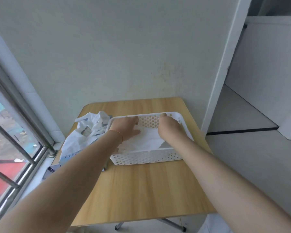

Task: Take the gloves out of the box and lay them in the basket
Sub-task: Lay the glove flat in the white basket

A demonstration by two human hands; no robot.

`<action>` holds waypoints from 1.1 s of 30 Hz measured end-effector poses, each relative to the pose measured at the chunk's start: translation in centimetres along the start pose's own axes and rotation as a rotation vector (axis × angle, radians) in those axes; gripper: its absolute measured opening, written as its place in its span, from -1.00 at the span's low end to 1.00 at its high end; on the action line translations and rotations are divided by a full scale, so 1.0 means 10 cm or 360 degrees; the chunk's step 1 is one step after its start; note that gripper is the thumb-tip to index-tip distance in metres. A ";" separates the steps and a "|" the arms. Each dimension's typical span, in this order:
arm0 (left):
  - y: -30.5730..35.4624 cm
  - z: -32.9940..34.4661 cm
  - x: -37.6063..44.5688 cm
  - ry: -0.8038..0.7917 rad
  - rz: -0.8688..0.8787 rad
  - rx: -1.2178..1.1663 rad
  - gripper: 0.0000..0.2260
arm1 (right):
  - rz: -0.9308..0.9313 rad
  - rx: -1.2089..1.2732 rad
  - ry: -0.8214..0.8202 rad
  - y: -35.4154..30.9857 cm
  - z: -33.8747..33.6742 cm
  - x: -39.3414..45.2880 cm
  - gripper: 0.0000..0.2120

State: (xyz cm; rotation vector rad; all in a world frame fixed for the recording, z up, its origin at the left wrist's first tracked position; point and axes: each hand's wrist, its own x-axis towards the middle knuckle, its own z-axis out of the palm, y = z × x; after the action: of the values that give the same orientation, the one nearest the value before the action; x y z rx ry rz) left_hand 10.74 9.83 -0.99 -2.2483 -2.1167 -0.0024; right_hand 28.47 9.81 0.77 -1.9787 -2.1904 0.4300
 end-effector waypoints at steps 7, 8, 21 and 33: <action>0.13 -0.09 -0.11 0.0044 0.0130 -0.0063 -0.86 | -0.0019 -0.0194 -0.0110 0.03 0.04 0.00 -0.41; 0.15 -0.11 -0.15 -0.0125 0.0125 -0.0122 -0.87 | -0.0007 -0.0207 -0.0128 0.02 0.03 0.00 -0.39; 0.05 -0.10 -0.31 -0.0390 0.0073 -0.0316 -0.92 | -0.0011 -0.0869 0.0030 -0.07 0.01 0.01 -0.44; -0.48 -0.30 -0.61 0.0015 -0.0445 -0.0321 -0.70 | -0.0514 -0.0500 0.0279 -1.02 0.10 0.01 -0.68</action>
State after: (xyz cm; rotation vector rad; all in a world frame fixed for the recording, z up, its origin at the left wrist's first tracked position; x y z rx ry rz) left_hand 5.70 3.94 1.94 -2.0180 -2.5082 -0.2473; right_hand 18.48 8.99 3.04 -1.6638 -2.5171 -0.1340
